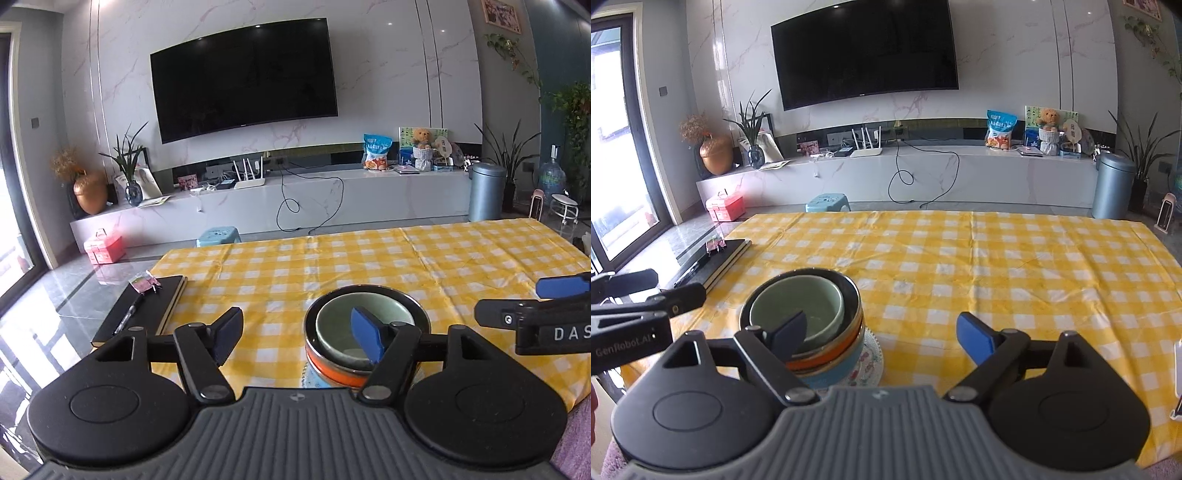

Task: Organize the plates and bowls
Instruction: 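Open both grippers and pull them back from the bowl stack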

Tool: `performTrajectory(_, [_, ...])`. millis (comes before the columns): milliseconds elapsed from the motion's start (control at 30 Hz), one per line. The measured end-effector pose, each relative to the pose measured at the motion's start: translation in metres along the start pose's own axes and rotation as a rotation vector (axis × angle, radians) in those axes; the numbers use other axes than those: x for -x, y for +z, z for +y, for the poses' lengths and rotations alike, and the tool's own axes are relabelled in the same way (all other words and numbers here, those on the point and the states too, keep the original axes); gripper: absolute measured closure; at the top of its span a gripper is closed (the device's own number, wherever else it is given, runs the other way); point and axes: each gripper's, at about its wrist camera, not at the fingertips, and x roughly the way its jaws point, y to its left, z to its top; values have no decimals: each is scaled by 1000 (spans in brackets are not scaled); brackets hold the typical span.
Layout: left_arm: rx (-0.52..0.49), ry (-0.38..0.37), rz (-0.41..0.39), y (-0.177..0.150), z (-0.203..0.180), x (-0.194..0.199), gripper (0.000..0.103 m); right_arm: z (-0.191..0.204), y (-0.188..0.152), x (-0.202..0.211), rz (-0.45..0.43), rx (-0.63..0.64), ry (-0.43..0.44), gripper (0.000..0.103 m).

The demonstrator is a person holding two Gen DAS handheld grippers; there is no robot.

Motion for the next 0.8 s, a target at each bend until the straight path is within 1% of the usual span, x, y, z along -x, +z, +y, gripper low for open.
performTrajectory(33, [-2,14,2,-3,1,-1,22,-1,-3,1,0,-5,-4,15])
performTrajectory(100, [-17,31,12,-7,1,-1,15,-1,-8,2,8,-15,-12,14])
performTrajectory(200, [-25,55,51,-16,4,-4,14,0,-17,3,18,-20,-34,14])
performTrajectory(333, [-11,50,108,-30,2,-9,14,10,-30,7,14,38,-73,13])
performTrajectory(433, [-7,47,147,-41,-2,-12,14,14,-39,7,46,62,-67,13])
performTrajectory(567, [0,58,198,-55,-5,-19,14,18,-49,0,79,66,-58,9])
performTrajectory(800, [7,58,240,-66,-4,-26,14,17,-56,-14,125,53,-59,8])
